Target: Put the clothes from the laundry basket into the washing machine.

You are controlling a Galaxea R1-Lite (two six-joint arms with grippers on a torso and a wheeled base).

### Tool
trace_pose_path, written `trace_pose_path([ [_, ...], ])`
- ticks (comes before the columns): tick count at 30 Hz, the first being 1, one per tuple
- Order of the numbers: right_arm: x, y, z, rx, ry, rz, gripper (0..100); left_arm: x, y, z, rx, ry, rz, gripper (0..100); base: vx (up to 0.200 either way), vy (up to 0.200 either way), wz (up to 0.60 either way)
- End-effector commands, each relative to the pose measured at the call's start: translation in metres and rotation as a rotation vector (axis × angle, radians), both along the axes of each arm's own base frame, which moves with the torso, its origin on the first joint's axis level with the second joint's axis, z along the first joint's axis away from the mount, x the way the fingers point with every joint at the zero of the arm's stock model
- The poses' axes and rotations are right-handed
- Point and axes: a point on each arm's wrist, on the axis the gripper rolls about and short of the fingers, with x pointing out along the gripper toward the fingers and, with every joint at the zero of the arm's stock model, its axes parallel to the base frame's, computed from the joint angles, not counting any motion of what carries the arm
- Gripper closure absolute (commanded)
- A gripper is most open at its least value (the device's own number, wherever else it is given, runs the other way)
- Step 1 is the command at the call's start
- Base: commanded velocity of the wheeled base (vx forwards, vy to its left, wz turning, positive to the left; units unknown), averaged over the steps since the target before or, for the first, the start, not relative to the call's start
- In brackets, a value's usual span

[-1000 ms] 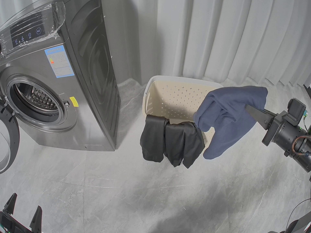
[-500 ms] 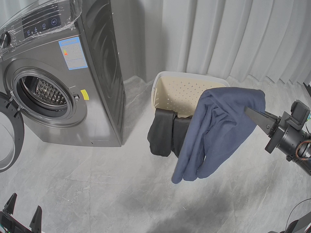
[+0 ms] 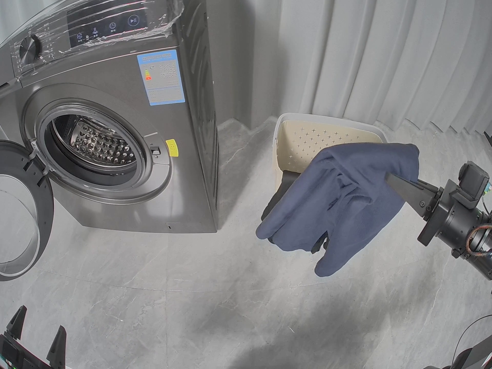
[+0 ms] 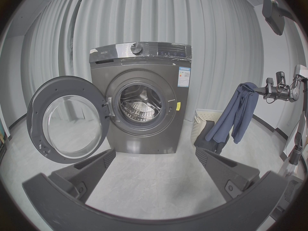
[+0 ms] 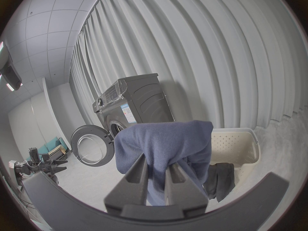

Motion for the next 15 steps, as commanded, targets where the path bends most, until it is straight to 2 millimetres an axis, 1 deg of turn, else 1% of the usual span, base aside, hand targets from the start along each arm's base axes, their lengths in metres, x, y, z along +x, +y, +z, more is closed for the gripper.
trace_pose_path([
  [1,-0.0003,0.0004,-0.0022,-0.004,0.009,0.004,100,-0.0001,0.0,-0.0048,0.0,0.0,-0.001,0,0.0,0.2,0.0],
  [15,-0.0006,0.0005,-0.0038,-0.007,0.012,0.009,100,-0.0001,0.0,-0.0048,0.0,0.0,-0.001,0,0.0,0.2,0.0],
])
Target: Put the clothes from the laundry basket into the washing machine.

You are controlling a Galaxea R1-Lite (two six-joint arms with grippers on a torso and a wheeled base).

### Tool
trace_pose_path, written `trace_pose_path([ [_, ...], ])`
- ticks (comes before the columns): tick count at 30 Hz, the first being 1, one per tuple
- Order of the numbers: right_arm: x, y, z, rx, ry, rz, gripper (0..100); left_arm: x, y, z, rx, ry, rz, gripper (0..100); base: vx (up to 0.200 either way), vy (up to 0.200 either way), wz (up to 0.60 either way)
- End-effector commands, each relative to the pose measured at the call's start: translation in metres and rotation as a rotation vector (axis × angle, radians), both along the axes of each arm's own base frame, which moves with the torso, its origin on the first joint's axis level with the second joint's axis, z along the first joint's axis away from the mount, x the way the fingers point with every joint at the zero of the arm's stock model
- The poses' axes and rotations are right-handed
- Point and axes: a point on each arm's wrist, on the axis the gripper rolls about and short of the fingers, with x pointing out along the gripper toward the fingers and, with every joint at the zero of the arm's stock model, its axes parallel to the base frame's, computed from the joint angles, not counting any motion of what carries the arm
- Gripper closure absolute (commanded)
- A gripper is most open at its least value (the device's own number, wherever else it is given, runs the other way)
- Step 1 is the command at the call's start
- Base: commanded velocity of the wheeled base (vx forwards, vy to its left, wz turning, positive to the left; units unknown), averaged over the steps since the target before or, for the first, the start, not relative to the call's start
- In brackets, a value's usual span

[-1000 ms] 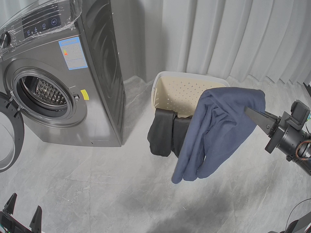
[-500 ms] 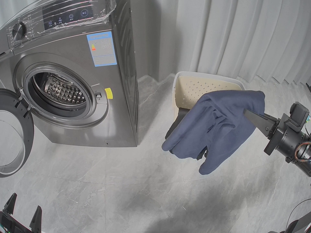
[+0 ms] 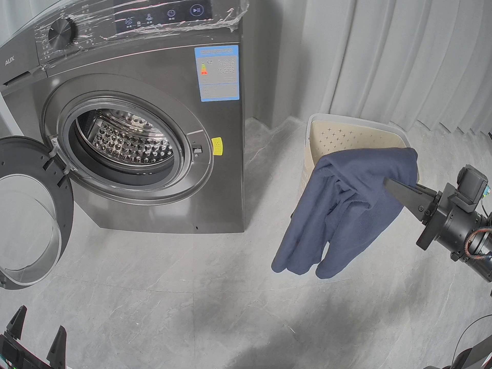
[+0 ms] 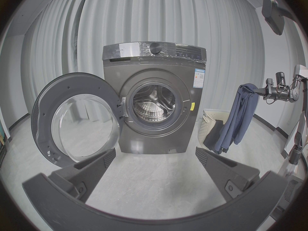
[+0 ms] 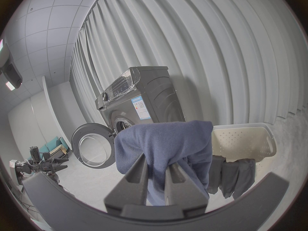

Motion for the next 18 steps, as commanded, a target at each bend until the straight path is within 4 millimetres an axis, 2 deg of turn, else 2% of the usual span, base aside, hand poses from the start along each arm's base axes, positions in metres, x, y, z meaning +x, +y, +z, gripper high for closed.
trace_pose_path([
  [1,0.0002,0.0002,-0.001,-0.002,0.004,0.001,100,-0.0001,0.0,-0.0048,-0.001,0.0,0.0,0,0.0,0.2,0.0],
  [18,0.0006,0.0057,-0.0071,-0.007,0.035,0.028,100,-0.0001,0.0,-0.0048,0.001,0.0,0.0,0,0.0,0.2,0.0],
])
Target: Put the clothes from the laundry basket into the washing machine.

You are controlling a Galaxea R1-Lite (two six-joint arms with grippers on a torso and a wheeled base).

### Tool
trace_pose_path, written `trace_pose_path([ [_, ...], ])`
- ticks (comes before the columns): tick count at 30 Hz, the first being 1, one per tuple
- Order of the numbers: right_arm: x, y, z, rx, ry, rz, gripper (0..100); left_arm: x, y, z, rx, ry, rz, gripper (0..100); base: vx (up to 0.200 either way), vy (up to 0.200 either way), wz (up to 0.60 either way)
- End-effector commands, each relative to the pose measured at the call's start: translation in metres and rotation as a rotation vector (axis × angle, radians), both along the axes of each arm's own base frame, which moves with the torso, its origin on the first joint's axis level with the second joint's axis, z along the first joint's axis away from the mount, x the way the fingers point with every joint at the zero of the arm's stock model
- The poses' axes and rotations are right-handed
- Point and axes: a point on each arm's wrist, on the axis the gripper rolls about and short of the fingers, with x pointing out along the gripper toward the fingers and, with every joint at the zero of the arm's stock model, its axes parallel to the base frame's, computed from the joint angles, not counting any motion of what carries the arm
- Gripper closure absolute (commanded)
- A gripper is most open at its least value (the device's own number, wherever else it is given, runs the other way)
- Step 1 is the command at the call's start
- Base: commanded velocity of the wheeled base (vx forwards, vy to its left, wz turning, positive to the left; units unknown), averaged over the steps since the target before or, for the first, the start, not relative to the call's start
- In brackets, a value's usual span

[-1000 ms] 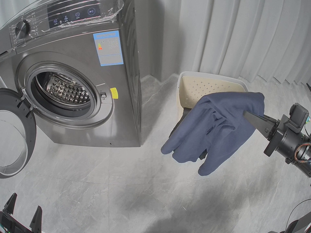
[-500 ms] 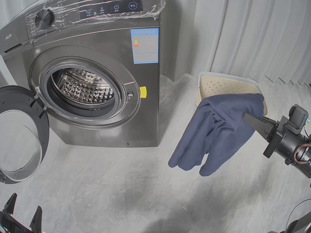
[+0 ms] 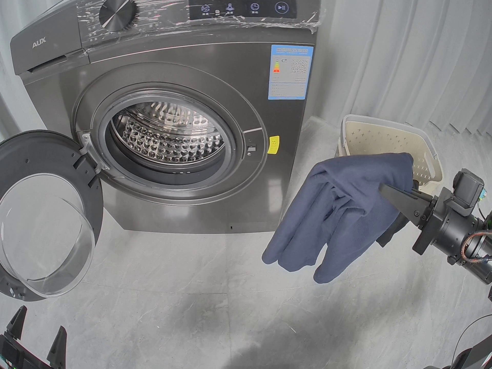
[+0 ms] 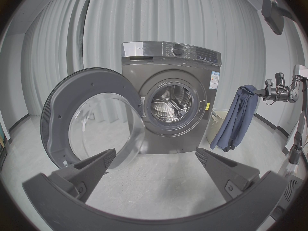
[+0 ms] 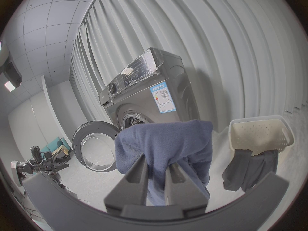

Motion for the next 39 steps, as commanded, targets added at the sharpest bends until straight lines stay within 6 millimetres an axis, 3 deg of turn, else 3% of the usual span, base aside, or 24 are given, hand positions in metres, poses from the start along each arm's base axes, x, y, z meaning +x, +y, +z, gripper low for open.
trace_pose_path([
  [1,-0.001,0.003,-0.003,-0.006,0.011,0.018,100,0.0,0.0,-0.005,-0.001,0.0,0.001,0,0.0,0.2,0.0],
  [19,0.001,0.007,-0.004,-0.008,0.0,0.028,100,0.0,0.0,-0.005,-0.005,0.001,0.002,0,0.0,0.2,0.0],
  [31,0.0,0.008,-0.005,-0.007,0.007,0.033,100,0.0,0.0,-0.005,-0.004,-0.002,0.004,0,0.0,0.0,0.0],
  [39,0.004,0.01,-0.011,-0.017,0.034,0.033,100,0.0,0.0,-0.005,-0.004,-0.002,0.004,0,0.0,-0.2,0.0],
])
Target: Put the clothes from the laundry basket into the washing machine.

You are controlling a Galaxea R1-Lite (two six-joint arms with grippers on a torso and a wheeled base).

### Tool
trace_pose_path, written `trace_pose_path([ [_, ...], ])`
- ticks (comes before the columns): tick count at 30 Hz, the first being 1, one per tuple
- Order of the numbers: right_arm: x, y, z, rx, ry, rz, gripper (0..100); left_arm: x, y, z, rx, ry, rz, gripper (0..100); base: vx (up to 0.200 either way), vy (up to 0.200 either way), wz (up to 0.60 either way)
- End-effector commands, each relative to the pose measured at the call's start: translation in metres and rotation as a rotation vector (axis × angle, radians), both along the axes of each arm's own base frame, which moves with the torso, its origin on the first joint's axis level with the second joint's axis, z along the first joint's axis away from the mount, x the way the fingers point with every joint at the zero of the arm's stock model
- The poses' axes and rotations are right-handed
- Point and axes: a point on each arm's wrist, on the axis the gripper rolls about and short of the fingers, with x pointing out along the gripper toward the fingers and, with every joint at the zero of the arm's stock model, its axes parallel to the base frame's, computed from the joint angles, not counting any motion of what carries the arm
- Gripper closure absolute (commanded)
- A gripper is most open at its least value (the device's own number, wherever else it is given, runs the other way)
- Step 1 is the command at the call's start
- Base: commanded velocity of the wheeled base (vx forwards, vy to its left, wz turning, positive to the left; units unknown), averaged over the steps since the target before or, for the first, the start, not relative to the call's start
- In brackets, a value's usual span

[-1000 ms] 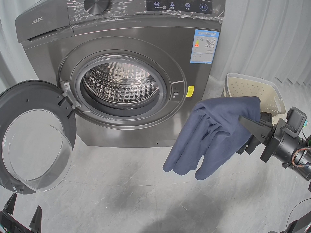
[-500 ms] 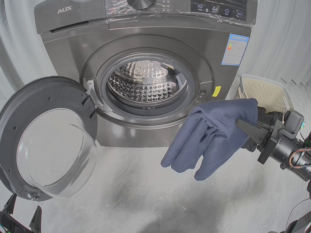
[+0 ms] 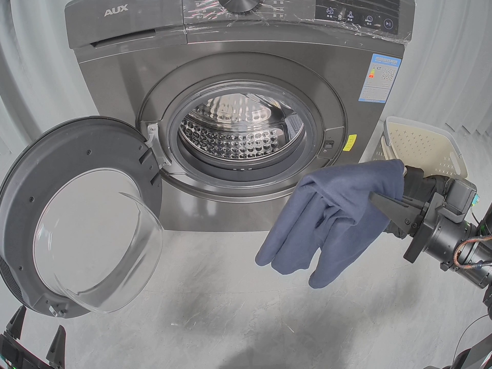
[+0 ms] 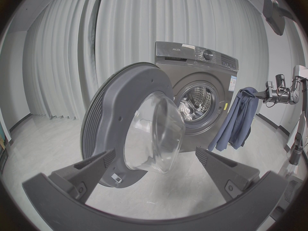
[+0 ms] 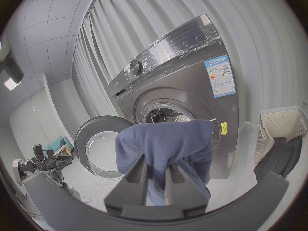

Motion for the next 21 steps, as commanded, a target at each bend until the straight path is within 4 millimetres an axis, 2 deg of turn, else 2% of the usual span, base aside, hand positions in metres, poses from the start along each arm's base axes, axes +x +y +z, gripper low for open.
trace_pose_path([
  [1,0.002,0.002,-0.005,-0.012,0.022,0.001,100,0.0,0.0,-0.005,-0.002,-0.002,-0.002,0,0.0,-0.2,0.0],
  [9,0.004,0.016,-0.012,-0.02,0.064,0.053,100,0.0,0.0,-0.005,0.001,0.0,0.0,0,0.0,0.0,0.0],
  [10,0.008,0.026,-0.009,-0.006,0.067,0.072,100,0.0,0.0,-0.005,0.01,0.002,0.006,0,0.0,0.0,0.0],
  [11,0.008,0.026,-0.009,-0.005,0.068,0.072,100,0.0,0.0,-0.005,0.013,0.002,0.007,0,0.0,0.0,0.0],
  [12,0.012,0.036,-0.006,0.001,0.063,0.086,100,0.0,0.0,-0.005,0.015,0.002,0.01,0,0.0,0.0,0.0],
  [17,0.029,0.059,0.0,0.022,0.056,0.074,100,0.001,0.0,-0.005,0.041,0.006,0.0,0,0.0,0.0,0.0],
  [21,0.033,0.066,0.002,0.038,0.04,0.079,100,0.0,-0.001,-0.004,0.087,-0.012,-0.026,0,0.0,0.0,0.0],
])
